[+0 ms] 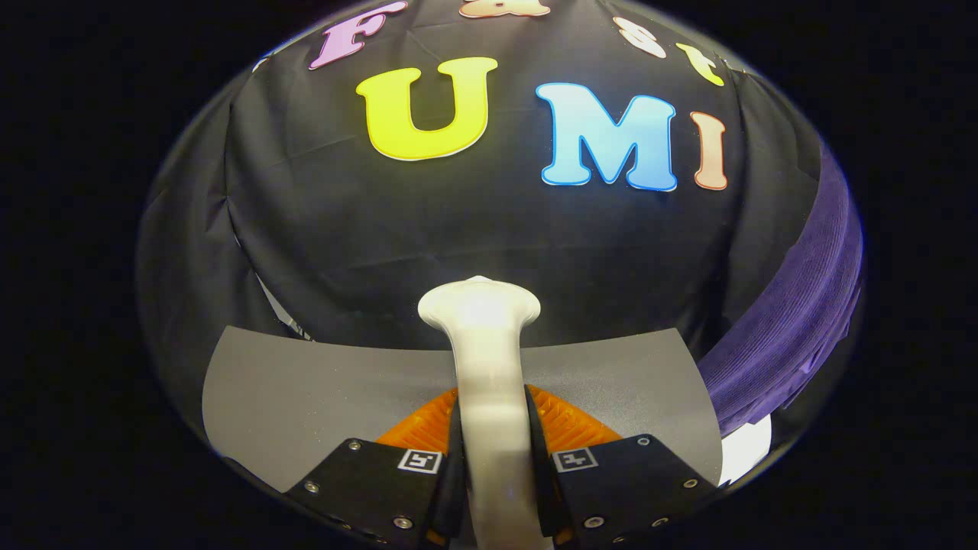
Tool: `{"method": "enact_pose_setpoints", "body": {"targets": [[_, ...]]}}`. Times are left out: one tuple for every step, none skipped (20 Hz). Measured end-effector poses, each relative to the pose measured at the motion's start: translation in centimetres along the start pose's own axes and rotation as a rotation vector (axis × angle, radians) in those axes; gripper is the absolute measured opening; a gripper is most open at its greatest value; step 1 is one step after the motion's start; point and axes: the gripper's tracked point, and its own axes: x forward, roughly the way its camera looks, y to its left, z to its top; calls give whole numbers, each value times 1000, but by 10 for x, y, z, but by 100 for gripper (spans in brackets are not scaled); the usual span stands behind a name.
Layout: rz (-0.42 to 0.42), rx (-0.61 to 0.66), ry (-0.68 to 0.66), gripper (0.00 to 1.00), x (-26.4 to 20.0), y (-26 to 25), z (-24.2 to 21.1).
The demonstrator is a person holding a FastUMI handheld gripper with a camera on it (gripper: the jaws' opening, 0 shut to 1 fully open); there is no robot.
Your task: Iron the clothes twice with a garment steamer, once on the left side and once on the right side.
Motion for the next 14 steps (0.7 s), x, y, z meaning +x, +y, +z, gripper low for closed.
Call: {"method": "enact_pose_setpoints", "body": {"targets": [[23,8,-24,38,-2,0,2],[23,29,-35,37,-4,-1,4],[14,46,-44,37,-13,-4,1],[15,59,-52,37,-20,-5,1],[25,73,-72,37,-27,-6,2],[38,84,-100,37,-35,-7,6],[45,102,-125,37,-43,-10,8],[49,118,-155,37,-54,-14,11],[55,147,-186,37,-67,-18,13],[61,172,-210,37,-78,-23,13],[66,187,-229,37,-91,-27,12],[72,182,-246,37,-104,-33,8],[67,170,-270,37,-118,-40,6],[60,161,-294,37,-132,-49,6]]}}
